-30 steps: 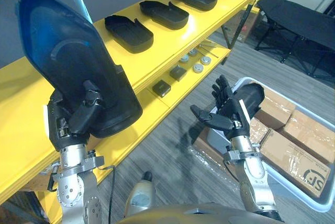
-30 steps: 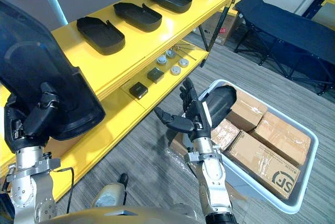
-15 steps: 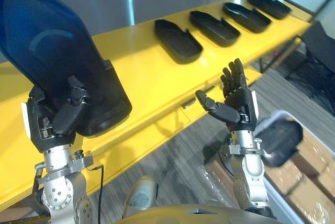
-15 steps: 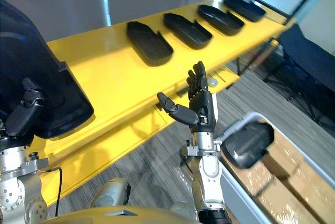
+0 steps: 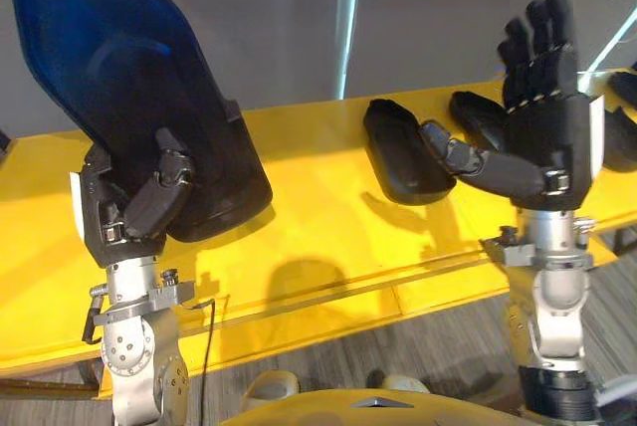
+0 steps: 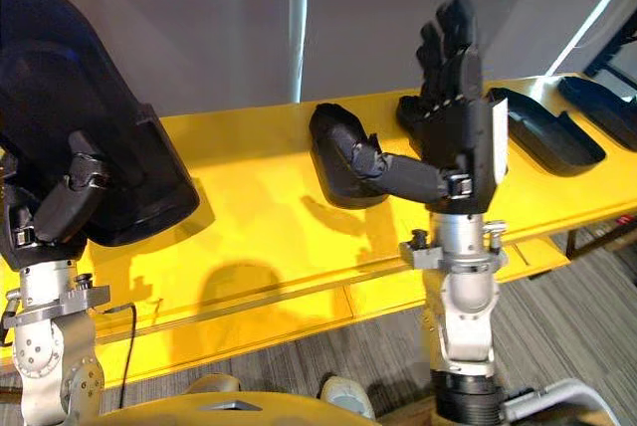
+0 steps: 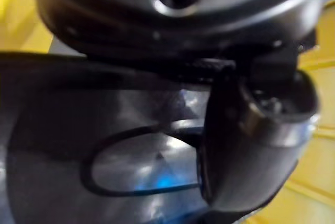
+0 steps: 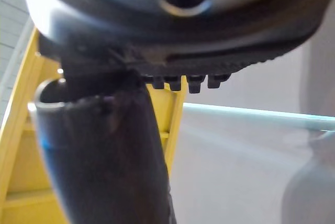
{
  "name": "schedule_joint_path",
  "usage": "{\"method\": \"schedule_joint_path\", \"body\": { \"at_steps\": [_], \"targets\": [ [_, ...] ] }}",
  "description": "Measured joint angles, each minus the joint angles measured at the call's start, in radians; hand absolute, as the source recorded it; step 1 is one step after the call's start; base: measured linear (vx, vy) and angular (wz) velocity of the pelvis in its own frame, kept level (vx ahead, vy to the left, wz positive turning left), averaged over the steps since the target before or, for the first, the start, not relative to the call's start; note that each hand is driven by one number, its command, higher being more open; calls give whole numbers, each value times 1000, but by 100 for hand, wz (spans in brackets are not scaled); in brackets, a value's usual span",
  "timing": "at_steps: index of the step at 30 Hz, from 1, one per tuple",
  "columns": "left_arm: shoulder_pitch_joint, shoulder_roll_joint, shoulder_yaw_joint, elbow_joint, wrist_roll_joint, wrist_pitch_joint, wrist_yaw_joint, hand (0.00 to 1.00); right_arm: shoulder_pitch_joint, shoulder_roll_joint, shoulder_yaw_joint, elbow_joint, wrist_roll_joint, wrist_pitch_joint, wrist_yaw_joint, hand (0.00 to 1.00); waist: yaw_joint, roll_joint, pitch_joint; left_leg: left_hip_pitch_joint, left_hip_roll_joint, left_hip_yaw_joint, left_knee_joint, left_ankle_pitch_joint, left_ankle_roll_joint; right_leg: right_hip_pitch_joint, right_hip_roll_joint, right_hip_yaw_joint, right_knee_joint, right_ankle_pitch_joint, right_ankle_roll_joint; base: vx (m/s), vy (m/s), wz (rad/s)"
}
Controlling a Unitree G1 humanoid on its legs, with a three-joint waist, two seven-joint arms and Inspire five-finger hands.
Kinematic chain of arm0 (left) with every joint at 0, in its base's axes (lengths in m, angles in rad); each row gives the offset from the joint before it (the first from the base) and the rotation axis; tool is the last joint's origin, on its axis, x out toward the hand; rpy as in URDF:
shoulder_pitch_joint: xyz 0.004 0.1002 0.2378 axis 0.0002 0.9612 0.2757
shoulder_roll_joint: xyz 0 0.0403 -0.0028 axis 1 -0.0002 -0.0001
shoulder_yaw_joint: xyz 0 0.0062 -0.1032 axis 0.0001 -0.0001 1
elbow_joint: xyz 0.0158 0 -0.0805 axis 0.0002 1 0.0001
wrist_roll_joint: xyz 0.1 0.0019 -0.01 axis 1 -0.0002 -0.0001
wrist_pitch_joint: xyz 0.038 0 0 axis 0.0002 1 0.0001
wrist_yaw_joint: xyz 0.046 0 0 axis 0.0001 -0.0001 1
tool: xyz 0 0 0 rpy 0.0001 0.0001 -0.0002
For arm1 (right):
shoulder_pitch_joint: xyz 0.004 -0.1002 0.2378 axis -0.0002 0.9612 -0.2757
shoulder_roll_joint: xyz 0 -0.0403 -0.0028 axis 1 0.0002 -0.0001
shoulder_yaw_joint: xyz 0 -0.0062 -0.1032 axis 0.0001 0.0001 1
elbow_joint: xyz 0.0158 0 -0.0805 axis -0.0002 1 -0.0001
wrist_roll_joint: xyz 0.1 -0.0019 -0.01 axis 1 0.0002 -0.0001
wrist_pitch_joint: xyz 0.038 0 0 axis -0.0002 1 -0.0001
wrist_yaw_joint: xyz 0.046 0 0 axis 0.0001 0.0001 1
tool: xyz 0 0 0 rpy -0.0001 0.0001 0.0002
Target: Walk over and take three plastic housings, then place them on the shelf
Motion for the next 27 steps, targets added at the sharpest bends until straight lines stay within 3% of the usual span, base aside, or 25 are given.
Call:
{"method": "schedule_joint_path", "body": {
  "at_steps": [3,8,13,15,19,23,27],
  "targets": [
    [-1,-2,-2,0,-1,23,-41,0,41,29,-51,0,-2,25,-17,100,-23,-7,4,6,37,134,-84,63,21,25,-18,-57,-22,-1,-8,36,-117,55],
    [-6,1,-13,0,0,51,-79,0,139,106,-132,-17,-2,44,-22,100,-56,-9,3,35,-16,167,-172,135,35,45,-75,-76,-48,9,7,-25,50,21],
    [-10,26,-10,13,0,218,-127,0,175,150,-146,-49,2,83,5,100,-74,-6,1,66,-26,203,-210,151,37,61,-87,-57,-67,25,18,-56,40,-10],
    [-28,71,-11,83,-4,316,-147,0,178,150,-138,-49,5,107,53,100,-81,-1,-2,77,-29,227,-228,159,42,61,-87,-39,-85,42,22,-69,32,-24],
    [-94,124,-13,240,-33,420,-159,0,177,137,-112,-44,29,133,102,100,-95,2,-3,78,-34,251,-246,168,42,54,-88,-19,-110,67,24,-49,24,-15],
    [-142,154,-14,335,-51,437,-155,0,163,97,-57,-19,51,152,144,100,-108,3,-3,78,-41,263,-261,183,48,46,-93,-7,-117,77,27,-12,20,-6],
    [-270,225,-24,454,-72,436,-128,0,106,30,3,36,70,188,186,100,-108,11,0,83,-42,282,-264,189,45,43,-93,7,-125,88,27,-15,16,-9]
  ]
}}
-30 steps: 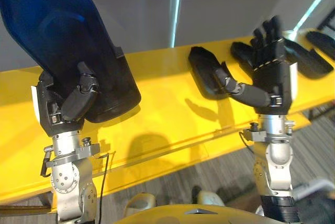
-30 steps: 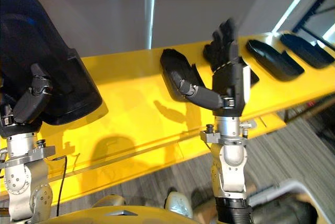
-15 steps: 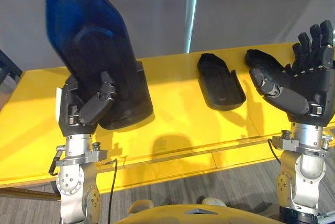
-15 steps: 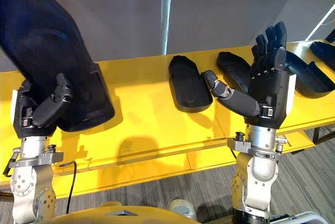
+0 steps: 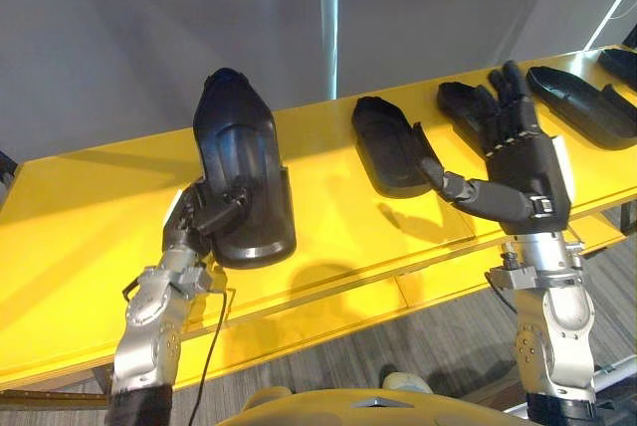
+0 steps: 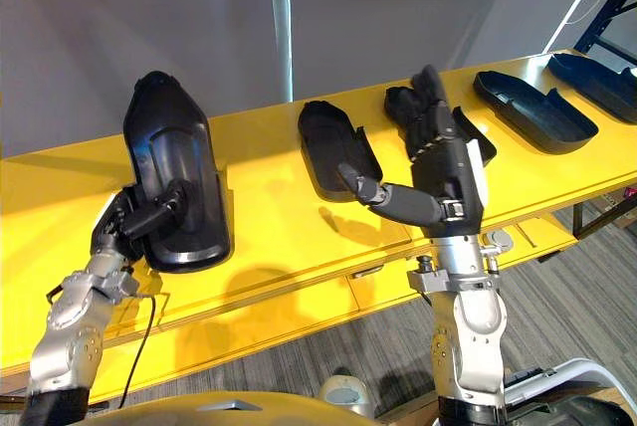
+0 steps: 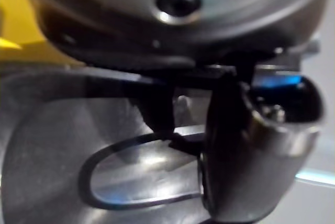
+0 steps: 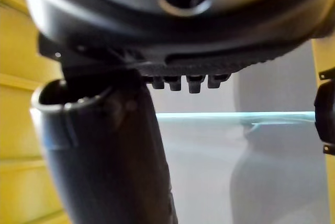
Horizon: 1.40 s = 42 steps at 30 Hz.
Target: Walk over and take three plastic housings, then place them on the shelf
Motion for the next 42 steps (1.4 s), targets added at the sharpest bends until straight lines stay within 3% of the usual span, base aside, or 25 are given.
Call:
{"method": "schedule_joint_path", "body": {
  "at_steps": [6,10,17,18,36,42],
  "targets": [
    [-152,38,-6,210,-12,5,70,0,-33,-26,37,13,10,3,38,100,-16,16,5,15,-2,21,-28,13,0,0,3,16,-21,17,-1,-22,4,-10],
    [-231,70,-18,331,-14,64,92,0,-77,-28,42,55,21,3,39,100,-30,17,5,14,-3,35,-32,16,4,1,5,30,-46,37,0,-26,14,-9],
    [-342,113,-48,481,-41,91,92,0,-100,-75,58,61,52,4,53,100,-29,23,4,28,-5,47,-49,29,6,14,6,43,-69,56,-2,-24,3,-4],
    [-349,114,-48,497,-41,96,93,100,-100,-75,59,61,52,5,56,100,-30,24,3,32,-5,49,-51,29,6,22,7,44,-81,63,-2,-49,6,-10],
    [-403,139,-63,537,13,146,108,100,-153,-73,60,60,71,12,29,100,-35,32,19,49,-8,65,-97,52,6,32,5,39,-109,78,5,-12,4,0],
    [-434,139,-60,519,80,142,177,100,-170,-67,89,60,71,12,16,100,-47,19,33,49,-8,61,-97,58,12,37,4,29,-111,81,7,3,7,2]
  ]
}}
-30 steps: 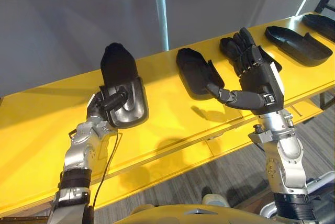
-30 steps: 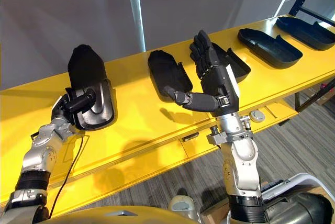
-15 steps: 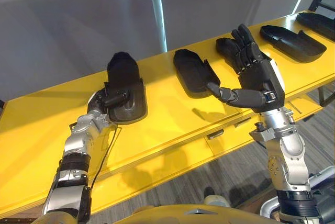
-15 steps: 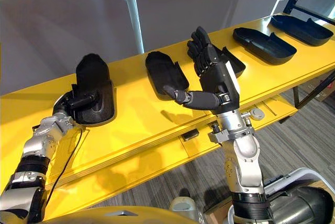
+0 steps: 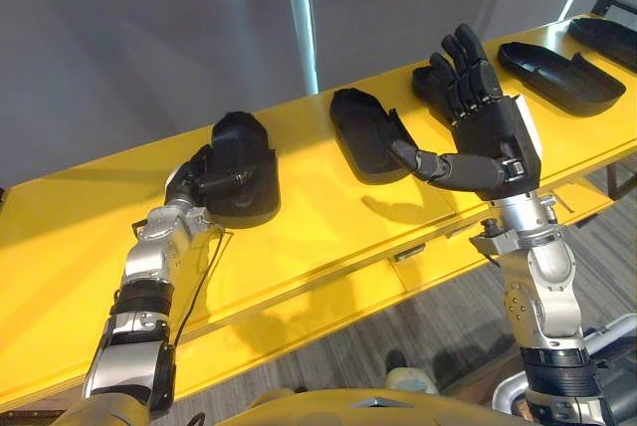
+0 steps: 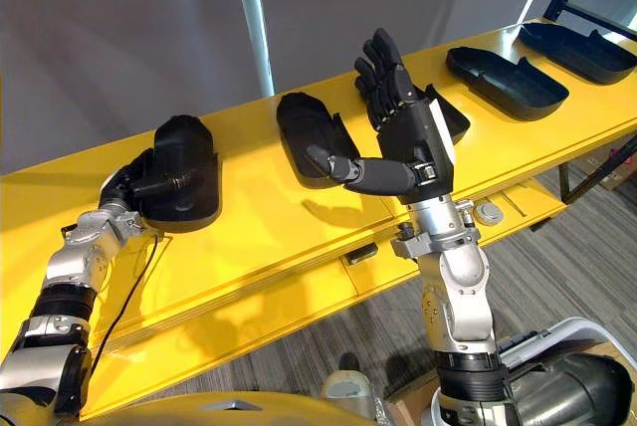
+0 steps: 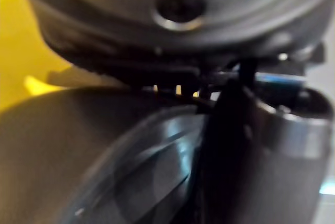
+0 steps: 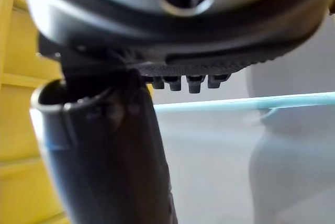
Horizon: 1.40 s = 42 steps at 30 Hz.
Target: Walk over and take three plastic housings, then place them on the shelf
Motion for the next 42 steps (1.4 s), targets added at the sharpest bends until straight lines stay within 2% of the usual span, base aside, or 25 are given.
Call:
{"method": "schedule_joint_path", "body": {
  "at_steps": [5,10,12,17,23,25,28,29,32,35,36,42],
  "targets": [
    [14,0,13,-81,-3,5,2,100,0,13,7,0,-2,0,-6,100,1,-1,13,0,-1,-4,1,1,0,1,0,-4,0,0,0,3,3,1],
    [134,-10,31,-284,-2,13,-17,100,1,14,8,0,-2,1,1,100,4,3,21,-1,-1,-14,1,1,-1,3,-1,-19,-2,-1,-1,10,6,5],
    [185,-39,62,-394,5,27,-42,100,2,17,10,0,-2,1,6,100,17,3,21,-3,-1,-27,2,0,-1,11,-3,-33,-4,-3,-2,1,0,19],
    [298,-82,110,-624,41,16,-52,100,8,26,52,-3,-6,11,1,100,50,3,21,-20,-2,-79,2,-1,-6,35,-5,-92,-20,-10,-5,-12,-16,30],
    [460,-163,179,-868,40,-100,-63,100,47,74,64,-26,-43,14,-34,100,85,2,20,-41,-5,-124,3,11,-3,40,-10,-138,-22,-13,-7,24,-1,24],
    [479,-174,186,-906,40,-130,-65,100,51,89,64,-26,-43,15,-43,100,95,1,20,-41,-8,-126,3,11,-3,42,-13,-139,-22,-13,-7,15,24,6],
    [502,-214,197,-968,39,-219,-68,100,72,115,63,-41,-45,19,-51,100,104,-6,16,-41,-13,-128,3,11,-3,45,-18,-142,-22,-13,-7,-11,28,5],
    [527,-229,200,-1010,40,-268,-66,100,91,137,63,-53,-47,20,-54,100,103,-15,11,-41,-13,-129,2,11,-3,45,-17,-142,-22,-14,-7,0,0,0],
    [549,-259,196,-1046,38,-361,-58,100,108,152,61,-68,-80,19,-71,100,101,-27,3,-43,-13,-128,3,9,-2,45,-18,-141,-22,-14,-7,-12,1,-1],
    [574,-316,171,-1071,33,-478,-14,100,142,179,55,-80,-81,18,-82,100,99,-37,-10,-42,-13,-126,3,8,-1,45,-18,-138,-21,-15,-6,-25,2,-1],
    [677,-398,85,-1085,-3,-610,24,100,209,213,36,-81,-80,11,-154,100,77,-59,-52,-41,-7,-104,-1,5,-6,41,-18,-134,-14,-19,-4,0,0,0],
    [678,-398,83,-1085,-2,-610,24,100,221,213,28,-81,-83,10,-155,100,76,-60,-52,-41,-7,-104,0,6,-4,41,-18,-134,-12,-19,-4,0,0,0]
  ]
}}
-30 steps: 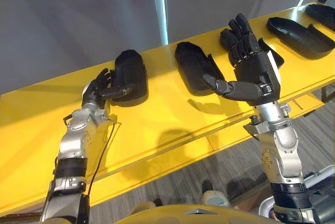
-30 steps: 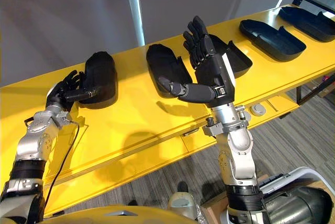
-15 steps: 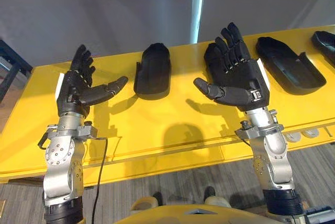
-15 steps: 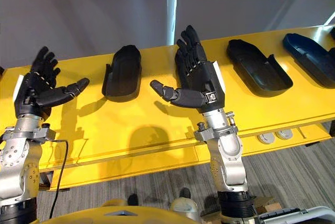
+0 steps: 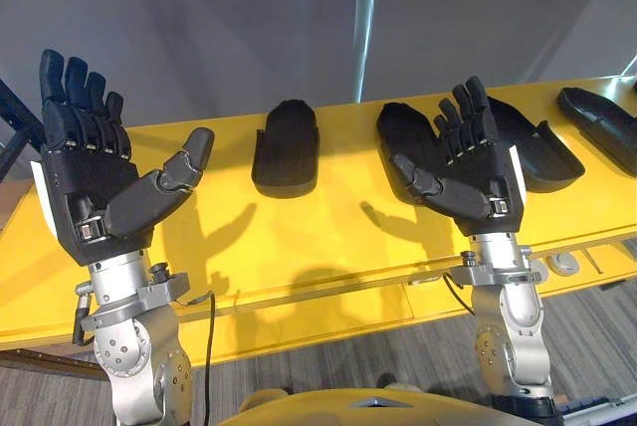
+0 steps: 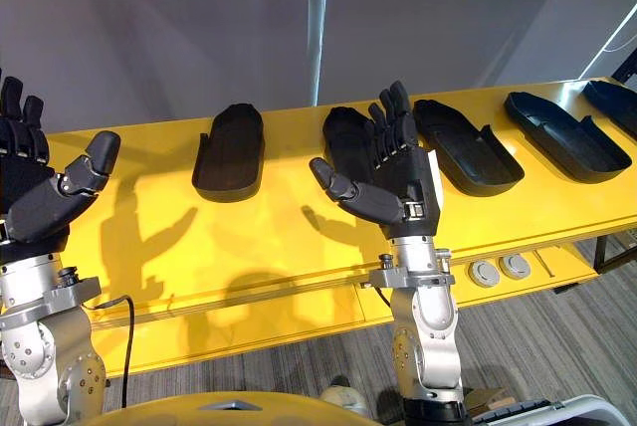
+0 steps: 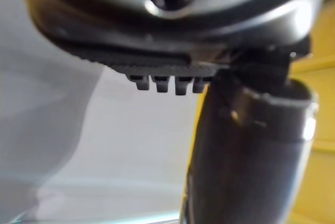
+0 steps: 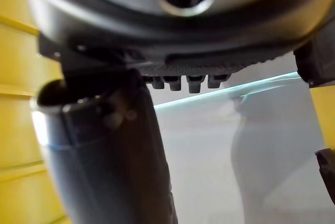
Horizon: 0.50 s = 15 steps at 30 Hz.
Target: Walk over and take three plastic housings, then place them on the shelf
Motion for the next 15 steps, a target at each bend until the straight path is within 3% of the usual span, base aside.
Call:
{"method": "schedule_joint_path", "body": {
  "at_steps": [7,11,15],
  "targets": [
    [1,24,-9,11,47,1,-1,100,20,-25,-113,0,-161,-28,-33,100,-1,-20,29,-15,-4,-5,0,2,10,-14,-1,0,12,-7,8,-1,0,4],
    [-1,59,-35,66,89,17,-26,100,-30,-143,-127,0,-334,-48,-26,100,0,-22,40,-49,0,-1,2,9,10,-46,-1,0,14,-10,17,-4,-4,5],
    [-1,71,-47,107,114,50,-56,100,-79,-197,-112,0,-391,-66,29,100,13,-23,44,-49,15,-2,25,9,2,-39,1,8,34,-4,17,52,20,7]
  ]
}}
